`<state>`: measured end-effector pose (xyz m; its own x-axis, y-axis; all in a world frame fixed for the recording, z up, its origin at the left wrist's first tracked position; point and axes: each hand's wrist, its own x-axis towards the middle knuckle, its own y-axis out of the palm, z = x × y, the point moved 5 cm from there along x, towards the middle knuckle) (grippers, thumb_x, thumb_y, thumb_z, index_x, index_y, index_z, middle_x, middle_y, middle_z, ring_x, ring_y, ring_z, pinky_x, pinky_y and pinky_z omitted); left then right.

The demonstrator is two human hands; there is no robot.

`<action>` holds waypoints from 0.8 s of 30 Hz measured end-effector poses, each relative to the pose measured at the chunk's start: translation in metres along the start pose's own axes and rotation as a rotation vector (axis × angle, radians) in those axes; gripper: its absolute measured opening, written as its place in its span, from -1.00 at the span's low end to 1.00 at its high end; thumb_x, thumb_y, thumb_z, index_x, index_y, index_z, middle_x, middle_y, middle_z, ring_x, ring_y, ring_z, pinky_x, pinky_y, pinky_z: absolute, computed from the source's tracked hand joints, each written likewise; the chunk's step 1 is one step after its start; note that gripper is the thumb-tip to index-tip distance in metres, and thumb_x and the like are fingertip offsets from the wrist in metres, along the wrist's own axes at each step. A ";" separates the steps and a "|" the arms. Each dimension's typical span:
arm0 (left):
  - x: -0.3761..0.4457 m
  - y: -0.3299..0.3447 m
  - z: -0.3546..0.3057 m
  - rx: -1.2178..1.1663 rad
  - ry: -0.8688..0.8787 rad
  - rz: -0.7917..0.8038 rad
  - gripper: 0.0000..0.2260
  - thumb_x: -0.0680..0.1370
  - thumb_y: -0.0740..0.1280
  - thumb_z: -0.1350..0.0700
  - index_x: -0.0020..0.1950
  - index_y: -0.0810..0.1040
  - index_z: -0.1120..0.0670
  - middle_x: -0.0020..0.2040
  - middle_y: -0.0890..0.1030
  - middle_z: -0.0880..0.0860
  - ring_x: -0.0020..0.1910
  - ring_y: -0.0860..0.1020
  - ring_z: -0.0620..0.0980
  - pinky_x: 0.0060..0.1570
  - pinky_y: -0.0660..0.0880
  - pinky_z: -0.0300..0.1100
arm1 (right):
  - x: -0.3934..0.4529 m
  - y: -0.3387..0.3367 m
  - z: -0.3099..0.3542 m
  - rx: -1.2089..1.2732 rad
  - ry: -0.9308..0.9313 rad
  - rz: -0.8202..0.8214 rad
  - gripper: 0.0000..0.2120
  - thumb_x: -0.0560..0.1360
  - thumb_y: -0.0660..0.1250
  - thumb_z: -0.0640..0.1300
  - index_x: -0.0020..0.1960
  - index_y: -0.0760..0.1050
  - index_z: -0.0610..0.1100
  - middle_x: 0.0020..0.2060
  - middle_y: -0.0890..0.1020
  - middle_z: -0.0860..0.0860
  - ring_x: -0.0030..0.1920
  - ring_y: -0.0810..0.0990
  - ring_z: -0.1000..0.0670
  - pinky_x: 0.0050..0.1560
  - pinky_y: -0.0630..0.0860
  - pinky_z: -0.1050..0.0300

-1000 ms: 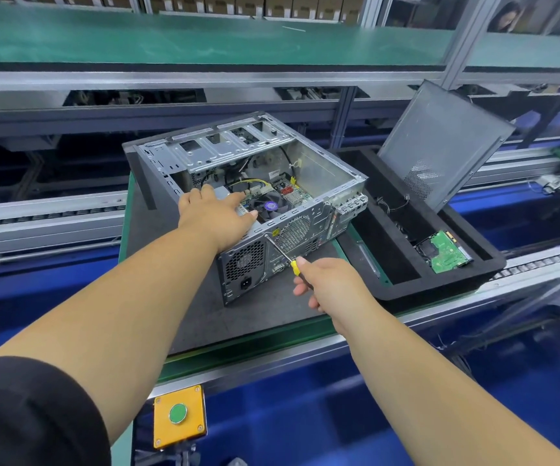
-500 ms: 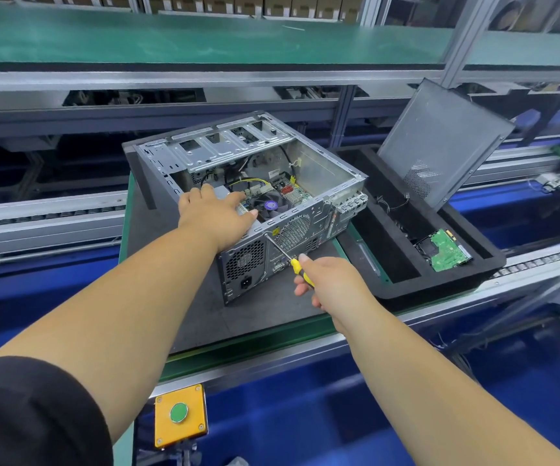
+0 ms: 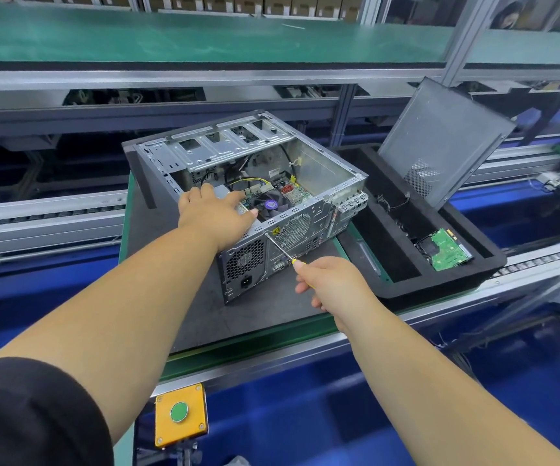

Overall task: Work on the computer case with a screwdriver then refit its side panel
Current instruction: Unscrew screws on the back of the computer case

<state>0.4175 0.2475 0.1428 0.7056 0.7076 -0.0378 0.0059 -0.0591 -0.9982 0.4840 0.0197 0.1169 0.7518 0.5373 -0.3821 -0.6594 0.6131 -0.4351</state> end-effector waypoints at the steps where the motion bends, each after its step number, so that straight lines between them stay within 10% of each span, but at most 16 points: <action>1: 0.000 0.000 0.000 -0.001 0.000 0.000 -0.43 0.51 -0.08 -0.43 0.47 0.21 -0.30 0.46 0.24 0.21 0.47 0.15 0.24 0.45 0.00 0.13 | 0.001 0.002 -0.001 0.005 0.039 0.015 -0.61 0.61 0.23 0.14 -0.23 0.61 -0.08 -0.47 0.64 0.10 -0.62 0.39 0.14 -0.39 0.40 0.19; 24: 0.000 -0.001 0.000 -0.012 -0.001 -0.005 -0.45 0.51 -0.06 -0.42 0.45 0.25 -0.30 0.44 0.26 0.22 0.46 0.16 0.25 0.44 0.02 0.12 | -0.007 0.002 -0.004 0.096 -0.052 0.004 -0.67 0.49 0.43 0.07 -0.20 0.42 -0.16 -0.40 0.42 0.00 -0.42 0.33 -0.01 -0.28 0.36 0.08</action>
<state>0.4171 0.2475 0.1440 0.7047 0.7087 -0.0333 0.0173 -0.0641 -0.9978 0.4769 0.0150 0.1155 0.7498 0.5678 -0.3397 -0.6612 0.6624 -0.3523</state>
